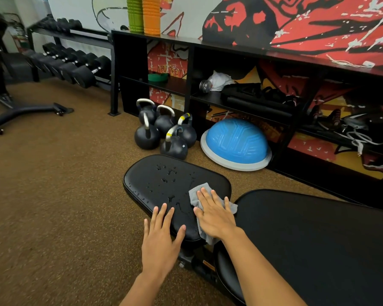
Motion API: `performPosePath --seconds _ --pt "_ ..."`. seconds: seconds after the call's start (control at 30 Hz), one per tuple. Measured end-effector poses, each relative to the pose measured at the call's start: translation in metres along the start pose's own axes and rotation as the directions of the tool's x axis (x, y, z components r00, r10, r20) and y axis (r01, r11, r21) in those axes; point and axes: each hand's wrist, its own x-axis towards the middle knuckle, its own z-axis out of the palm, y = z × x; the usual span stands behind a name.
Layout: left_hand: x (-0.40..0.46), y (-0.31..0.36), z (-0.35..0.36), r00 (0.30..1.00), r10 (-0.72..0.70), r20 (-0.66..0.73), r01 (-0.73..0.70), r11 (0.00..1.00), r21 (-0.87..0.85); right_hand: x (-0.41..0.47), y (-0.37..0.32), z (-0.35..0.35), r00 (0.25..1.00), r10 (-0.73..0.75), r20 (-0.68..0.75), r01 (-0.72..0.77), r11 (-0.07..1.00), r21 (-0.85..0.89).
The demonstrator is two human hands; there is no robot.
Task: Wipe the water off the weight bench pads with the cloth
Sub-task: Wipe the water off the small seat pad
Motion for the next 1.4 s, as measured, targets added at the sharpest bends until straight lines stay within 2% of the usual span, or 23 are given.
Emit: performPosePath --seconds 0.4,0.7,0.77,0.87,0.93,1.0,1.1,1.2,1.27,1.4 --pt "-0.004 0.001 -0.008 0.998 0.002 -0.058 -0.011 0.988 -0.153 0.005 -0.04 0.017 0.995 -0.02 -0.099 0.023 0.999 0.03" --pt "-0.008 0.001 -0.015 0.991 -0.039 -0.125 0.009 0.973 -0.233 -0.011 -0.055 0.03 0.985 -0.11 -0.135 0.111 0.994 -0.005" --pt "-0.01 0.004 -0.017 0.991 -0.029 -0.13 -0.005 0.967 -0.254 -0.017 -0.054 0.03 0.985 -0.117 -0.13 0.127 0.989 0.077" --pt "-0.014 0.013 -0.02 0.989 -0.001 -0.146 -0.041 0.958 -0.283 -0.027 -0.048 0.024 0.987 -0.088 -0.134 0.126 0.943 0.307" --pt "-0.016 0.019 -0.018 0.982 0.067 -0.178 -0.109 0.964 -0.241 -0.034 -0.039 0.021 0.985 -0.098 -0.14 0.141 0.931 0.336" --pt "-0.018 0.027 -0.015 0.971 0.18 -0.155 -0.203 0.968 -0.147 -0.04 -0.028 0.019 0.981 -0.126 -0.149 0.162 0.951 0.263" --pt "-0.02 0.043 -0.01 0.954 0.296 -0.039 -0.298 0.953 -0.057 -0.047 -0.014 0.016 0.978 -0.119 -0.172 0.141 0.983 0.121" --pt "-0.019 0.057 -0.003 0.938 0.337 0.075 -0.341 0.939 0.037 -0.05 -0.006 0.011 0.982 -0.071 -0.173 0.082 0.995 0.057" --pt "-0.014 0.062 0.004 0.935 0.331 0.127 -0.345 0.932 0.111 -0.05 0.0 0.009 0.986 -0.045 -0.159 0.06 0.994 0.091" --pt "-0.005 0.068 0.017 0.925 0.316 0.211 -0.355 0.916 0.187 -0.044 0.013 0.002 0.986 0.063 -0.156 -0.01 0.948 0.319"
